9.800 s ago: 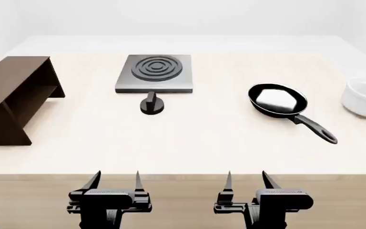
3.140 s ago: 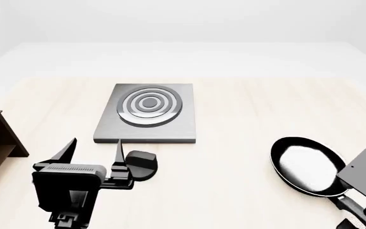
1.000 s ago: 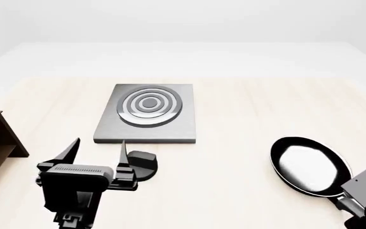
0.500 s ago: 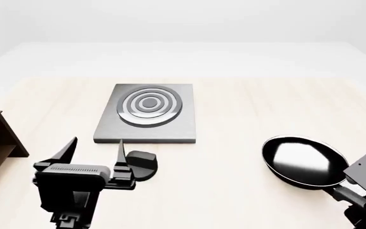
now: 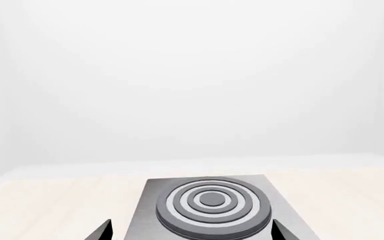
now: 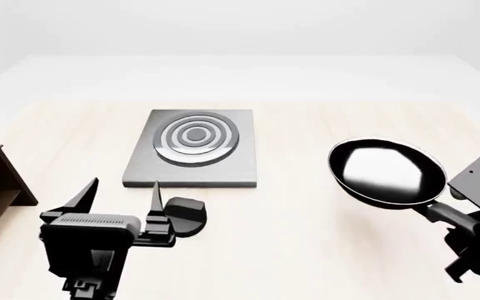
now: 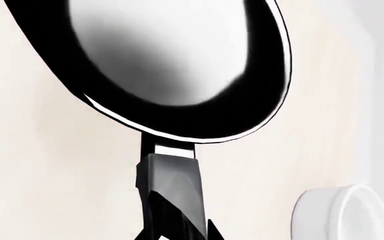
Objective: Turn on the stove and put the frying pan on it.
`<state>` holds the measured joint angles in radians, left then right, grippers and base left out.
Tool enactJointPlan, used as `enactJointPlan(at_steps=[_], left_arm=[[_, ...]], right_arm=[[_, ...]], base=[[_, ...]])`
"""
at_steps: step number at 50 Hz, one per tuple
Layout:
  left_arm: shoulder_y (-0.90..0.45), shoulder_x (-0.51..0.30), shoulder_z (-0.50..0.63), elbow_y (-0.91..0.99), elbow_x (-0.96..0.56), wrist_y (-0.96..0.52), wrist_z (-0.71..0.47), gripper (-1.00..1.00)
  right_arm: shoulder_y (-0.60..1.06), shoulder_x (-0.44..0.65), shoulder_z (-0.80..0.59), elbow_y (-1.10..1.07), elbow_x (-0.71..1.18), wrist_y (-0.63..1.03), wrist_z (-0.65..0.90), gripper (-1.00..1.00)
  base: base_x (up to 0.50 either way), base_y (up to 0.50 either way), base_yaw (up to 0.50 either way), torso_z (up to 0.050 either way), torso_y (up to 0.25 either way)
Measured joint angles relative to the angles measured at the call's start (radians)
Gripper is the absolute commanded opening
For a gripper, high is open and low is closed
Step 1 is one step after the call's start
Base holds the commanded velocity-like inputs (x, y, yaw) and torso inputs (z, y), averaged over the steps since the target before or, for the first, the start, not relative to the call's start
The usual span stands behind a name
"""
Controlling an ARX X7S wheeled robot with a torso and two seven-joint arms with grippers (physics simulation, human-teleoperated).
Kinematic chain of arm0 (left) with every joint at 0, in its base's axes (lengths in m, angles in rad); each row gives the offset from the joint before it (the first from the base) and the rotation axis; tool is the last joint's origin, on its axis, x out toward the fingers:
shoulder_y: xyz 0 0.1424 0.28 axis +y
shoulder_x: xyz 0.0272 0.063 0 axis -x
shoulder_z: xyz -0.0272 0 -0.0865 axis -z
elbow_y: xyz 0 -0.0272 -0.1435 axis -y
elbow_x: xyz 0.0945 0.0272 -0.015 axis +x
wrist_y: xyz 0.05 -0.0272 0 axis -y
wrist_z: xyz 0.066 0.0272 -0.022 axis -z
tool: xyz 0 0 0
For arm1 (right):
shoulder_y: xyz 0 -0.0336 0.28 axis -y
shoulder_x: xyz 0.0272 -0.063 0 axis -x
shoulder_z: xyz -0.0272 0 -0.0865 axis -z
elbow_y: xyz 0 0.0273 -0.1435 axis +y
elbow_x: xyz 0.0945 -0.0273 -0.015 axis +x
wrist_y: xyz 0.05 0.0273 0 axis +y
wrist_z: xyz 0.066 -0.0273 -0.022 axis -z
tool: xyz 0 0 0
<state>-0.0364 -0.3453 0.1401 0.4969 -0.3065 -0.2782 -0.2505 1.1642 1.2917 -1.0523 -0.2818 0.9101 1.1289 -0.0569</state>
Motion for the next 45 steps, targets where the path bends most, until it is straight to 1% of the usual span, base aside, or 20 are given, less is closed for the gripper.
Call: enactJointPlan(at_steps=[8, 22, 45], left_arm=[[0.003, -0.002, 0.0, -0.006, -0.002, 0.009, 0.0, 1.0], [0.008, -0.004, 0.0, -0.015, -0.006, 0.023, 0.0, 1.0], [0.016, -0.009, -0.005, -0.018, -0.014, 0.036, -0.007, 1.0]], right_arm=[[0.055, -0.056, 0.016, 0.017, -0.022, 0.006, -0.012, -1.0], [0.112, -0.17, 0.033, 0.08, -0.064, -0.034, -0.003, -1.0], [0.176, -0.379, 0.005, 0.246, -0.151, -0.128, -0.032, -1.0]], base=[[0.0, 0.0, 0.0, 0.0, 0.003], [0.0, 0.0, 0.0, 0.0, 0.001], [0.0, 0.0, 0.0, 0.0, 0.001]])
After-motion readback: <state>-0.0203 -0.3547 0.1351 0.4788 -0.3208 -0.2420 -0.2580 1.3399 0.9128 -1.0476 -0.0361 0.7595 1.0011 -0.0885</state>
